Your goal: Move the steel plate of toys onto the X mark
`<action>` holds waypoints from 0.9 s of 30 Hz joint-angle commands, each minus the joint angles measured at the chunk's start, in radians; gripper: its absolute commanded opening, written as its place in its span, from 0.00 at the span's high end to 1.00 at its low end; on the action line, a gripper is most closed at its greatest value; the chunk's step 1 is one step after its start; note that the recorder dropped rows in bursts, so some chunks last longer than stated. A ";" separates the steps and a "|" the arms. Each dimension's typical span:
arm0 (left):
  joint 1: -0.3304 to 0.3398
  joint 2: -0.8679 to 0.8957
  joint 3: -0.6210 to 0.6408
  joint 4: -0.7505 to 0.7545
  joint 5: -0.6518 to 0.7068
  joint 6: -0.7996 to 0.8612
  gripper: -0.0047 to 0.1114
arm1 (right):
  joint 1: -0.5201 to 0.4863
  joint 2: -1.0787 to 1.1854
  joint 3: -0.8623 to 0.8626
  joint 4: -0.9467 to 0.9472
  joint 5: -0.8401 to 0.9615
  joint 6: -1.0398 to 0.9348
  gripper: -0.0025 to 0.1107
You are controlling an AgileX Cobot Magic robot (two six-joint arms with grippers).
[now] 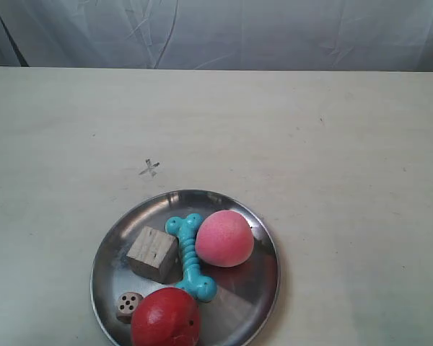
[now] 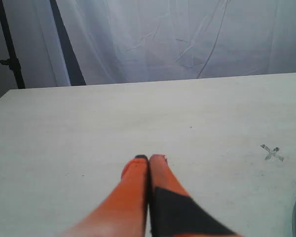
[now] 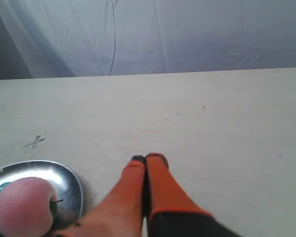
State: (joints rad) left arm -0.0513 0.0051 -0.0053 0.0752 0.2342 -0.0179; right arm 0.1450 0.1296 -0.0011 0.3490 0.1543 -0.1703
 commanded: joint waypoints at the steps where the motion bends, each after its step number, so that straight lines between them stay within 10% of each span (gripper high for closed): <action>1: -0.010 -0.005 0.005 0.001 -0.003 0.001 0.96 | -0.004 -0.004 0.001 0.001 -0.006 -0.006 0.98; 19: -0.010 -0.005 0.005 0.037 -0.014 0.001 0.96 | -0.004 -0.004 0.001 0.001 -0.008 -0.006 0.98; 27: -0.010 -0.005 0.005 -0.045 -0.351 -0.015 0.96 | -0.004 -0.004 0.001 0.001 -0.008 -0.006 0.98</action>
State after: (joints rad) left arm -0.0513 0.0051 -0.0045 0.1199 0.0191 -0.0179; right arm 0.1450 0.1296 -0.0011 0.3490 0.1543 -0.1703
